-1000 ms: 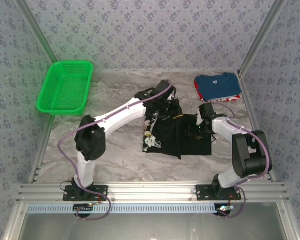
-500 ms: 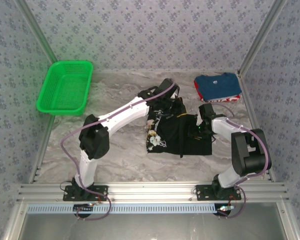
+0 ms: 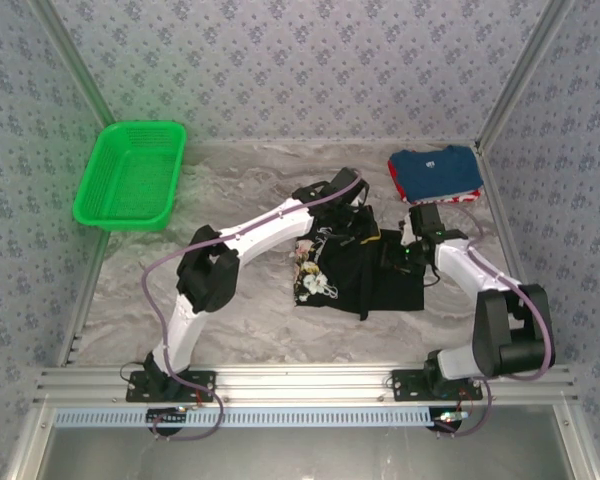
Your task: Fold the inside-out t-shirt
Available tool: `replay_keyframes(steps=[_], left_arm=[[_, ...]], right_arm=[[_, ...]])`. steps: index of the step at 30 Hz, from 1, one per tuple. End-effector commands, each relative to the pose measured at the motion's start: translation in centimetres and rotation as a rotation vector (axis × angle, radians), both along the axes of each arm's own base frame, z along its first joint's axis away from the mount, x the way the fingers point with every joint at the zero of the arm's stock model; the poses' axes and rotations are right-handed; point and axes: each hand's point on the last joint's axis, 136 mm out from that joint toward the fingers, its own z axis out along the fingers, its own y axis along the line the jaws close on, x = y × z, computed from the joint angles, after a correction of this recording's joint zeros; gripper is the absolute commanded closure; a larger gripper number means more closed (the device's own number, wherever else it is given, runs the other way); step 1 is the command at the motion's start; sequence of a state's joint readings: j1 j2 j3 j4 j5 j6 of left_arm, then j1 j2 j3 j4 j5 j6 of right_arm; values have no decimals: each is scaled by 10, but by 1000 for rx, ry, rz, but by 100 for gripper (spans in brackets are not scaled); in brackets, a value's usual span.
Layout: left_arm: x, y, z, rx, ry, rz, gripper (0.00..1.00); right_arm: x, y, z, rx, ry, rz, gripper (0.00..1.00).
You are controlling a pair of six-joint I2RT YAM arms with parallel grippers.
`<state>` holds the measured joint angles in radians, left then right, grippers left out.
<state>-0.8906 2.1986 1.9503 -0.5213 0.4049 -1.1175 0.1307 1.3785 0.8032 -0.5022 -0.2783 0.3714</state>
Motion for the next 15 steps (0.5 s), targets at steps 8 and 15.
replay_keyframes(steps=[8, 15], left_arm=[[-6, -49, -7, -48, 35, -65, 83], [-22, -74, -5, -54, 15, -188, 59]], right_arm=[[-22, -40, 24, -103, -15, -160, 51], [-32, -73, 52, -185, -104, -297, 51]])
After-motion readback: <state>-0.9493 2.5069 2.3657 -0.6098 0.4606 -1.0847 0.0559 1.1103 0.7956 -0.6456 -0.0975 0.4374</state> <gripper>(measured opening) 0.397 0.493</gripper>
